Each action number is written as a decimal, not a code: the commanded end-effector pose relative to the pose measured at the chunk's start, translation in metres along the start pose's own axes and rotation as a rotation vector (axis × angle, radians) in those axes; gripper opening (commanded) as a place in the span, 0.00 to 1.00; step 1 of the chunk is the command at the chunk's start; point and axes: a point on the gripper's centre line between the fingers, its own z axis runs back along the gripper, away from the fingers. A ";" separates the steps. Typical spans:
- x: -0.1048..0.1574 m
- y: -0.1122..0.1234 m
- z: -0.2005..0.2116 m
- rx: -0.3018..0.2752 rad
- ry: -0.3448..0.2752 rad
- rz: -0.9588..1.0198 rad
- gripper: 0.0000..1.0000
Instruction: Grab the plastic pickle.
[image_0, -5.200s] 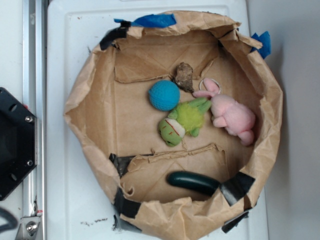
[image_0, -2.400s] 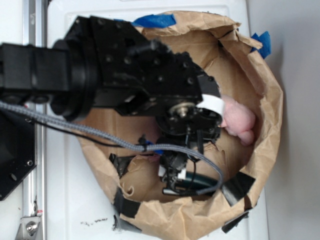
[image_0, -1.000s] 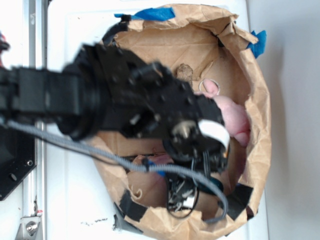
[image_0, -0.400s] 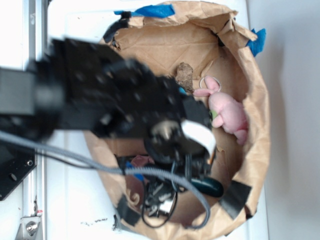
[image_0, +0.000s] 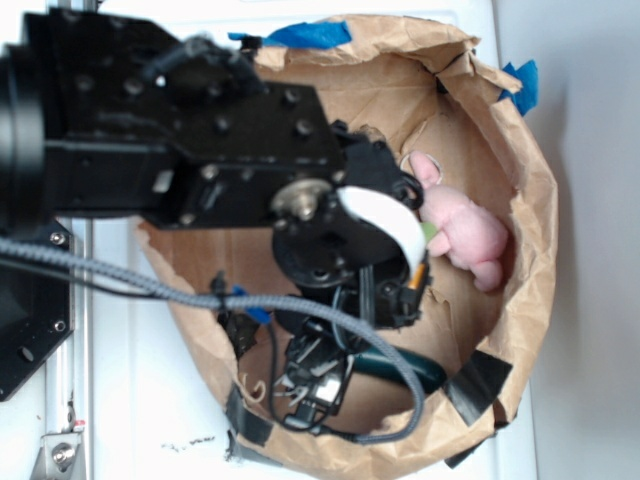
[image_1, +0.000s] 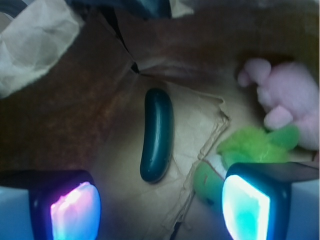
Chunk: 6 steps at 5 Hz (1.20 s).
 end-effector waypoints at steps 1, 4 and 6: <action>0.018 0.002 -0.015 0.009 0.006 -0.104 1.00; 0.020 -0.004 -0.064 0.022 0.038 -0.197 1.00; 0.009 -0.004 -0.077 0.001 0.098 -0.191 1.00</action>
